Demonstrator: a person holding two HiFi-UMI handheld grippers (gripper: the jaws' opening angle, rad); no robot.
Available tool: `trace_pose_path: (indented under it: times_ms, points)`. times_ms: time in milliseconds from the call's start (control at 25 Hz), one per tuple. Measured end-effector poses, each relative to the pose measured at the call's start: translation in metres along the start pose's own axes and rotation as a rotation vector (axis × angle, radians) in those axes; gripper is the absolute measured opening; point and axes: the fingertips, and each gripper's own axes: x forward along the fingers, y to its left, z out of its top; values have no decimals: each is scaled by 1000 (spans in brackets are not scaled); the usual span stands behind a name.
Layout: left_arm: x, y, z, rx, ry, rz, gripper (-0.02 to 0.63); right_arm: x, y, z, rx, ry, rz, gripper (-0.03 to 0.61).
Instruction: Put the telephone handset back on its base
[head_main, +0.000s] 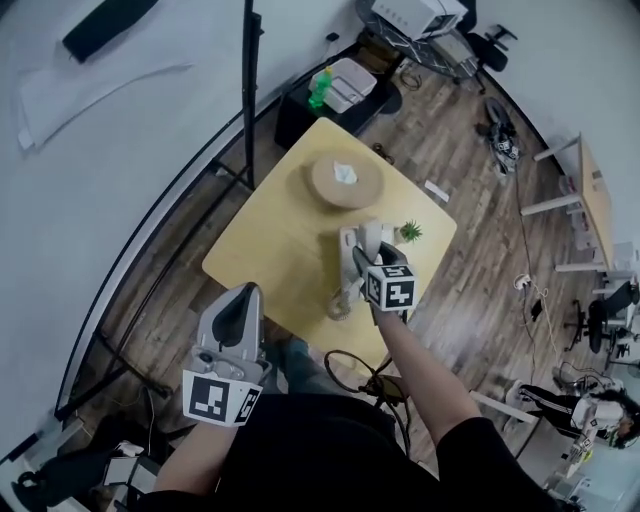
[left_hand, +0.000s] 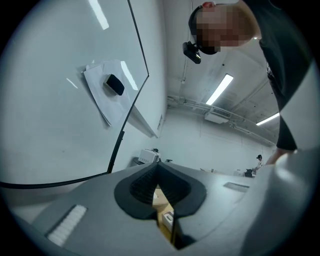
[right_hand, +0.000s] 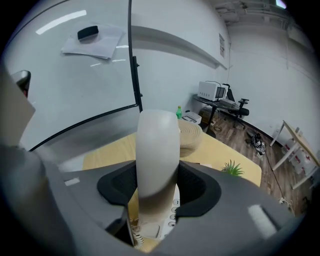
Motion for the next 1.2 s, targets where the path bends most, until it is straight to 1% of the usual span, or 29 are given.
trace_pose_path:
  times_ms: [200, 400, 600, 880, 1200]
  points:
    - [-2, 5, -6, -5, 7, 9, 0, 21, -3, -23, 27, 74, -25, 230]
    - [0, 1, -8, -12, 10, 7, 0, 29, -5, -31, 32, 118, -42, 230]
    - [-2, 4, -10, -16, 11, 7, 0, 38, -5, -41, 74, 171, -68, 230]
    - [-5, 7, -13, -33, 19, 15, 0, 47, -2, -62, 134, 249, -75, 230]
    - [-11, 13, -20, -47, 29, 29, 0, 61, 0, -71, 170, 303, -95, 230]
